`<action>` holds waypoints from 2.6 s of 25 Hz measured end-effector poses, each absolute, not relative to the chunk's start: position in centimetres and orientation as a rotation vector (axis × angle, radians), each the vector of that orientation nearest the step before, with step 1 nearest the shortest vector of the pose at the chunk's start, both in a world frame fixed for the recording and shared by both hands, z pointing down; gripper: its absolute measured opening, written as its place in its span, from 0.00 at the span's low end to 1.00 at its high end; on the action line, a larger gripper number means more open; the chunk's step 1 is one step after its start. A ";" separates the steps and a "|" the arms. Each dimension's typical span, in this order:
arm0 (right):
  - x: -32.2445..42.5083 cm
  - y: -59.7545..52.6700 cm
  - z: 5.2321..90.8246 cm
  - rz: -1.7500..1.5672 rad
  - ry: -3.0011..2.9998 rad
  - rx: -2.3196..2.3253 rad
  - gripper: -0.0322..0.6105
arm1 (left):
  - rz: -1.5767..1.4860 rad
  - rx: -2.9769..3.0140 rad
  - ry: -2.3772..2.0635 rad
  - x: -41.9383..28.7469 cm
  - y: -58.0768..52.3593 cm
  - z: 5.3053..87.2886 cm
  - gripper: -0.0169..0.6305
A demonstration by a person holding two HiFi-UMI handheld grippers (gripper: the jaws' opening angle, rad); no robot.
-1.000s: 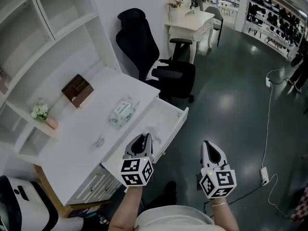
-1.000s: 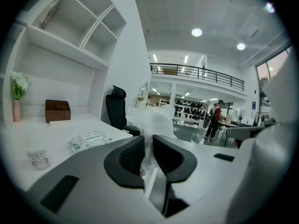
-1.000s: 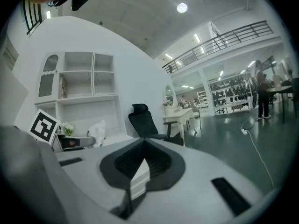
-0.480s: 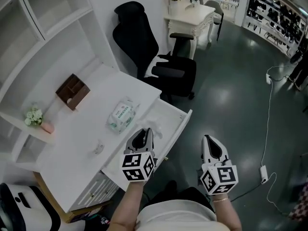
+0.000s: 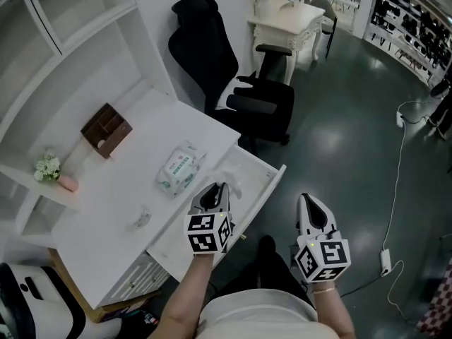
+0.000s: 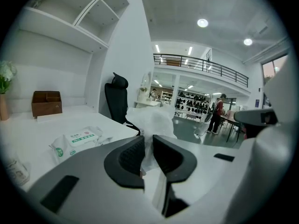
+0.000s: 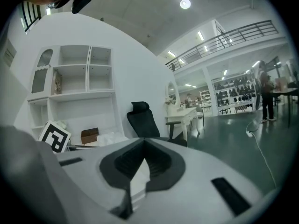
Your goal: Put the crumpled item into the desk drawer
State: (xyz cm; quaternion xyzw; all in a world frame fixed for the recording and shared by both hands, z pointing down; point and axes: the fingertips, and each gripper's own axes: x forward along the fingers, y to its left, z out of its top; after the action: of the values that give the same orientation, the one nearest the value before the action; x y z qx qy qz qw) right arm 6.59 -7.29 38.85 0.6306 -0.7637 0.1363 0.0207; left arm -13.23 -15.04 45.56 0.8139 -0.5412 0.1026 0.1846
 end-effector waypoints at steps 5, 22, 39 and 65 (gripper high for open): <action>7.1 -9.8 39.0 0.433 -2.396 1.927 0.05 | 0.351 2.239 -1.538 -12.9 -16.7 47.8 0.10; 8.7 -16.2 40.7 0.505 -2.468 1.778 0.05 | 0.626 2.047 -1.510 -10.9 -20.0 57.4 0.10; 9.8 -18.9 42.0 0.546 -2.474 1.729 0.05 | 0.908 1.876 -1.416 -10.1 -21.6 66.2 0.10; 10.0 -19.9 42.4 0.585 -2.476 1.706 0.05 | 1.062 1.696 -1.271 -10.5 -21.2 71.6 0.17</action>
State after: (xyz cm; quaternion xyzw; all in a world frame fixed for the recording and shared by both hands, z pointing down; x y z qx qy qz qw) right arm 9.99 -19.88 42.43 0.5567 -0.8076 0.1907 0.0393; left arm -10.54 -21.16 71.56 0.6631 -0.4968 0.4149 0.3759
